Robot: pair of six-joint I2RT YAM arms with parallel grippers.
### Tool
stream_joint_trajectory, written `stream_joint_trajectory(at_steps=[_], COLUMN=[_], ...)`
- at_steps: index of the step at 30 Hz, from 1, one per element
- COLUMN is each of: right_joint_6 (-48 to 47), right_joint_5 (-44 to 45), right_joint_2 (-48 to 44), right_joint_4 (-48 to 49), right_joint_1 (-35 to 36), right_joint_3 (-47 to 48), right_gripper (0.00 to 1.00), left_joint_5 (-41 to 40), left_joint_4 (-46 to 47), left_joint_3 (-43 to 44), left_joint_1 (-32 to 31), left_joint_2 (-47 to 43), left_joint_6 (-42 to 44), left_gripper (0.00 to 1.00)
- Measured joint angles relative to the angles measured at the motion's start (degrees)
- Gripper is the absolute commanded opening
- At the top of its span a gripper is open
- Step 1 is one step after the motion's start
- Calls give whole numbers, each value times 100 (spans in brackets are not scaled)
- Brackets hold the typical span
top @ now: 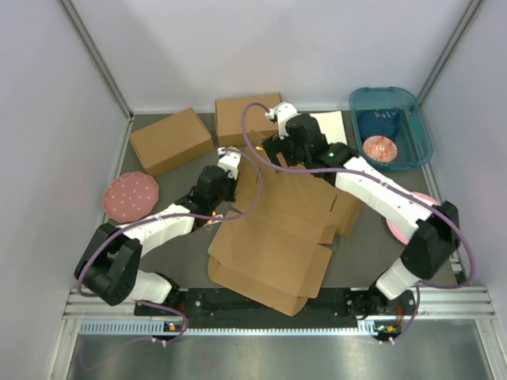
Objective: Fold the paper box
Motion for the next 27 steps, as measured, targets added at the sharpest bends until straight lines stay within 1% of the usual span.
stream_joint_trajectory(at_steps=[6,9,12,13,16,19,23,27], right_joint_6=[-122,-149,-175,-184,-192,-225,-345,-472], right_joint_5=[-122,-140,-195,-212,-271,-350,-529,-789], right_joint_2=[627,723,758,780,896,1045,1202,1224], right_joint_4=[4,52,101,122,151,225,328,455], right_joint_1=[-129,-192,-284,-317,-376,-402,-417,-457], right_joint_3=[273,323,323,326,385,415,426,426], right_gripper=[84,77,68,62,54,52,54,52], left_joint_5=[-175,-238,-258,-267,-275,-273,-251,-234], left_joint_4=[-28,-63,-85,-90,-118,-120,-133,-155], left_joint_3=[-28,-48,-63,-74,-87,-109,-170,-184], left_joint_1=[-37,-37,-37,-39,-42,-42,-42,-42], left_joint_2=[-151,-153,-153,-153,-153,-173,-227,-236], left_joint_6=[0,-2,-2,-2,-4,-72,-120,-122], left_gripper=[0,0,0,0,0,0,0,0])
